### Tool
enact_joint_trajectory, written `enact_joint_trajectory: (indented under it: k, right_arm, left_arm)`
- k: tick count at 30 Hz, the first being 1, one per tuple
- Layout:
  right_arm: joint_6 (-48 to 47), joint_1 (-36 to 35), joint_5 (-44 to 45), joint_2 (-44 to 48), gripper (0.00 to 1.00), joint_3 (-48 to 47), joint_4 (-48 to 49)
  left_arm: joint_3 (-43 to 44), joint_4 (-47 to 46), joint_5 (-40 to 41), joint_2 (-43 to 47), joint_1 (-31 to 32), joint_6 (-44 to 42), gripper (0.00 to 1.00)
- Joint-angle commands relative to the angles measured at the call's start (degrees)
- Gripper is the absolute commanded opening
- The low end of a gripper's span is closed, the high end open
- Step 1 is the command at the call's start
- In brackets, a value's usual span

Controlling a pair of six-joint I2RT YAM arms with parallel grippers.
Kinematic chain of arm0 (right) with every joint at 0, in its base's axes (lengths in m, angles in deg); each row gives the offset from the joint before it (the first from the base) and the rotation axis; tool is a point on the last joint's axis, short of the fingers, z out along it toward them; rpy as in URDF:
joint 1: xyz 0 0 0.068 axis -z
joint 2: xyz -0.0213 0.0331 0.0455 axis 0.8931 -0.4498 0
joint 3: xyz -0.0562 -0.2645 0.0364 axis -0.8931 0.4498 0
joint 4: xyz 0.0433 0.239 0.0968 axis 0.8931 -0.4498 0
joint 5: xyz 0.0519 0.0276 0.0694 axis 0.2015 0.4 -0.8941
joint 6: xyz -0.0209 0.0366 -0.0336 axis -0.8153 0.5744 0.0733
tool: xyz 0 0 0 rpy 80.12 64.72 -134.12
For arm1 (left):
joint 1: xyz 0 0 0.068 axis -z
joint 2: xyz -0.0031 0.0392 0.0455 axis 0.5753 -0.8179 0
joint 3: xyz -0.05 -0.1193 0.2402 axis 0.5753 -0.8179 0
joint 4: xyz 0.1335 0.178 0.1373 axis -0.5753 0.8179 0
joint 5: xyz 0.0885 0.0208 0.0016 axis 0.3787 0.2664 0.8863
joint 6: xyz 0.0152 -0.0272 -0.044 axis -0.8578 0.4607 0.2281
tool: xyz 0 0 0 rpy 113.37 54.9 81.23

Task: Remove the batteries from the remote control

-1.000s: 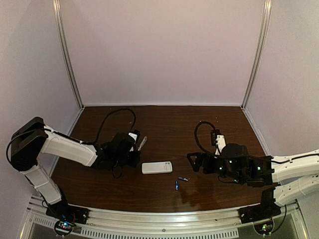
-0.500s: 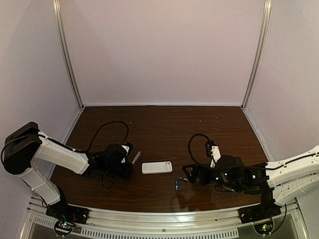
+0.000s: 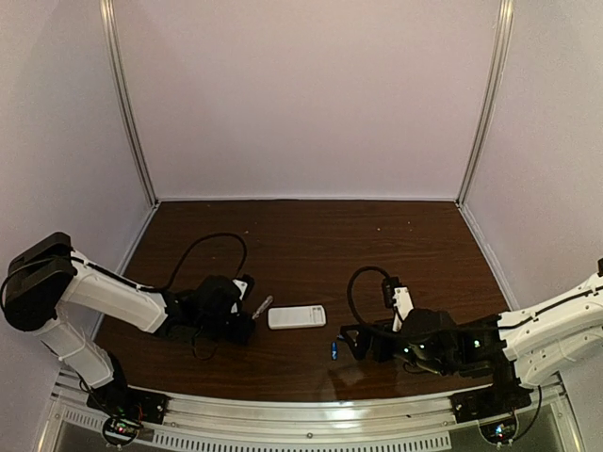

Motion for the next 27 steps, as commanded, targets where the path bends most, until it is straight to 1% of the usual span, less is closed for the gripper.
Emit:
enact_joint_trajectory:
  k: [1, 10, 11, 17, 21, 23, 25, 27]
  right_arm:
    - [0.82, -1.11, 2.52, -0.73, 1.00, -1.42, -1.52]
    - [0.99, -2.40, 3.43, -1.02, 1.00, -2.01, -2.30]
    - [0.93, -2.46, 3.51, -1.02, 1.00, -2.14, -2.43]
    - [0.18, -2.73, 4.07, -1.41, 1.00, -2.83, -3.02]
    - [-1.22, -2.81, 4.68, -1.44, 1.00, -4.03, -4.26]
    - [-2.44, -2.81, 5.55, -1.18, 1.00, -4.79, -5.26]
    - [-3.82, -2.78, 7.02, -0.67, 1.00, -5.46, -6.35]
    - [-5.35, -2.77, 8.79, 0.05, 1.00, -6.06, -7.58]
  left_arm:
    - [-0.85, 0.15, -0.82, 1.04, 0.69, 0.34, 0.14]
    - [-1.01, 0.34, -1.01, 2.08, 1.57, -0.10, 0.23]
    - [-1.15, 0.34, -0.92, 2.51, 1.58, -0.24, 0.25]
    - [-3.18, -0.38, -0.44, 7.37, 1.65, -1.51, 0.43]
    - [-4.48, -0.27, 1.09, 11.43, 1.68, -2.81, 0.66]
    - [-4.70, 0.17, 2.44, 13.22, 1.70, -3.54, 0.75]
    - [-4.15, 0.85, 3.50, 14.64, 1.72, -5.51, 0.78]
    - [-3.35, 1.82, 5.83, 15.64, 1.71, -6.62, 0.84]
